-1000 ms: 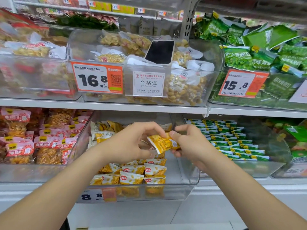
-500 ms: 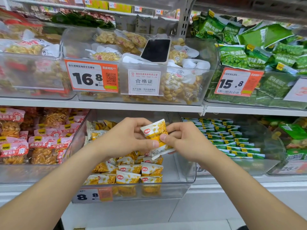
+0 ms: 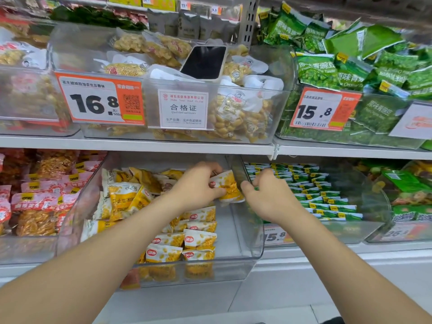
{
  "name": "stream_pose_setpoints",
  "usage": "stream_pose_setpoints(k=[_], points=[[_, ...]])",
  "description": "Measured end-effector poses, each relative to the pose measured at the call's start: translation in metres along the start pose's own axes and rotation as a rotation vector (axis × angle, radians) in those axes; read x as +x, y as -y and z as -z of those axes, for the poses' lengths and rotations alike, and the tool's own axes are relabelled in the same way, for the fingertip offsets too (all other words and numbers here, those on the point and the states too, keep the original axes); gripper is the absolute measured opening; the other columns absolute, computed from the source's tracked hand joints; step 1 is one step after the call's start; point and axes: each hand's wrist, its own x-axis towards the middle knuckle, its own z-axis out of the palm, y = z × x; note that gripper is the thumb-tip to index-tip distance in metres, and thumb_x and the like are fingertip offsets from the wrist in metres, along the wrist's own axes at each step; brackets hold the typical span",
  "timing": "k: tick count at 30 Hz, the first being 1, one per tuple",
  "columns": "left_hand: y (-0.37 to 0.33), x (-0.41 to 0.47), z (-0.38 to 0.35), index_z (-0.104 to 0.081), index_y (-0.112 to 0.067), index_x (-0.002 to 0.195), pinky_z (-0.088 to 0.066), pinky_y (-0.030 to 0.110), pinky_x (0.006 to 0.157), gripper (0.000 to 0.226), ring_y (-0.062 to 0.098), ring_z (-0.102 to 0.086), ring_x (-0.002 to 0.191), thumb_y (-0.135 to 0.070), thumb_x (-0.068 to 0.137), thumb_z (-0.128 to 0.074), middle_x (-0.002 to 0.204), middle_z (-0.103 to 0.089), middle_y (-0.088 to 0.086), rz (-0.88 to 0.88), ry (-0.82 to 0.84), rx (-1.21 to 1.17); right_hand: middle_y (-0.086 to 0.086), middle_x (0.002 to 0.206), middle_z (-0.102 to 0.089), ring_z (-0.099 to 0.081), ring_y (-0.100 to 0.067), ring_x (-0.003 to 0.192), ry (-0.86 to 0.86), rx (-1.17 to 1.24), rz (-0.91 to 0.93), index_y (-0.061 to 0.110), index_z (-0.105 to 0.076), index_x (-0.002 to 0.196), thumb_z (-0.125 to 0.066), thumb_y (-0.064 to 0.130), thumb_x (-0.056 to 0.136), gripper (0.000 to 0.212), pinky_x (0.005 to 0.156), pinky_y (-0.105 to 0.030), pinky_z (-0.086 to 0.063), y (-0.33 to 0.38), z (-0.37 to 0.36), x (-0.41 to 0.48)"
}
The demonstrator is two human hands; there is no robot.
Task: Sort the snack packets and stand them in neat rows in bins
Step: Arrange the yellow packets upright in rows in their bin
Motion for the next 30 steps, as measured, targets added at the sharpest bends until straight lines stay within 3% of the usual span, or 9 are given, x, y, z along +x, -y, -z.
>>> stream_pose_setpoints(k=[3,10,14,18,21,24,26,28,30], points=[[0.000,0.018,-0.012,-0.063,-0.028,0.122,-0.048,0.034,0.091,0.042,0.019,-0.055,0.112,-0.040,0.086,-0.082,0.120,-0.059,-0.004,0.033,0.064,0.179,-0.023,0.128,-0.060,-0.059,-0.039,0.110,0.099,0.005,-0.025,0.006,-0.043,0.132,-0.051,0.042,0.107,0.045,0.081,-0.038,-0.044,0.000,-0.002,0.006],[-0.001,0.053,-0.033,-0.072,-0.035,0.102,-0.033,0.042,0.097,0.019,0.030,-0.052,0.125,-0.042,0.087,-0.082,0.120,-0.068,0.002,0.246,0.052,0.532,-0.020,0.129,-0.056,-0.057,-0.035,0.108,0.217,-0.031,-0.054,0.010,-0.050,0.117,-0.042,0.038,0.109,0.031,0.080,-0.037,-0.043,0.001,-0.002,0.015],[0.005,0.062,-0.037,-0.071,-0.031,0.123,-0.035,0.045,0.099,0.050,0.035,-0.045,0.131,-0.057,0.081,-0.083,0.133,-0.059,0.006,0.340,0.048,0.661,-0.016,0.122,-0.056,-0.060,-0.029,0.097,0.224,-0.017,-0.059,0.010,-0.051,0.116,-0.044,0.035,0.107,0.028,0.073,-0.036,-0.047,0.000,-0.001,0.016],[-0.003,0.057,-0.022,-0.048,-0.023,0.148,-0.039,0.047,0.107,0.080,0.038,-0.046,0.138,-0.057,0.084,-0.080,0.149,-0.052,0.011,0.305,0.035,0.746,-0.013,0.106,-0.060,-0.055,-0.020,0.082,0.189,-0.057,-0.014,0.005,-0.056,0.105,-0.050,0.034,0.106,0.030,0.065,-0.034,-0.045,0.004,0.000,0.012],[-0.012,0.032,0.009,-0.051,-0.021,0.144,-0.046,0.045,0.102,0.057,0.038,-0.054,0.132,-0.045,0.096,-0.069,0.145,-0.055,0.012,0.244,0.045,0.758,-0.008,0.082,-0.054,-0.050,-0.018,0.068,0.147,-0.178,0.061,0.009,-0.049,0.082,-0.057,0.032,0.105,0.033,0.051,-0.029,-0.035,0.013,0.002,0.005],[-0.014,-0.004,0.043,-0.059,-0.021,0.121,-0.049,0.045,0.098,0.039,0.035,-0.058,0.119,-0.045,0.092,-0.069,0.129,-0.061,0.009,0.257,0.124,0.765,-0.007,0.072,-0.050,-0.050,-0.019,0.063,0.094,-0.277,0.121,0.012,-0.042,0.073,-0.059,0.026,0.103,0.038,0.046,-0.030,-0.028,0.022,0.003,-0.004],[-0.016,-0.024,0.061,-0.059,-0.022,0.110,-0.055,0.044,0.094,0.046,0.029,-0.060,0.110,-0.054,0.083,-0.078,0.118,-0.062,0.003,0.311,0.262,0.690,-0.006,0.075,-0.047,-0.056,-0.022,0.073,0.080,-0.377,0.161,0.013,-0.039,0.074,-0.059,0.021,0.103,0.036,0.050,-0.029,-0.030,0.029,0.004,-0.012],[-0.017,-0.041,0.071,-0.061,-0.024,0.115,-0.057,0.040,0.091,0.062,0.025,-0.062,0.106,-0.060,0.072,-0.087,0.117,-0.061,-0.002,0.372,0.389,0.604,-0.003,0.079,-0.044,-0.057,-0.029,0.093,0.057,-0.508,0.226,0.015,-0.037,0.076,-0.055,0.020,0.104,0.033,0.067,-0.032,-0.034,0.034,0.003,-0.021],[-0.011,-0.052,0.075,-0.061,-0.029,0.122,-0.056,0.038,0.090,0.070,0.026,-0.061,0.112,-0.061,0.068,-0.091,0.122,-0.059,-0.002,0.361,0.385,0.557,-0.009,0.090,-0.051,-0.053,-0.035,0.105,0.057,-0.543,0.259,0.012,-0.047,0.087,-0.055,0.023,0.102,0.021,0.079,-0.037,-0.032,0.039,-0.001,-0.028]])
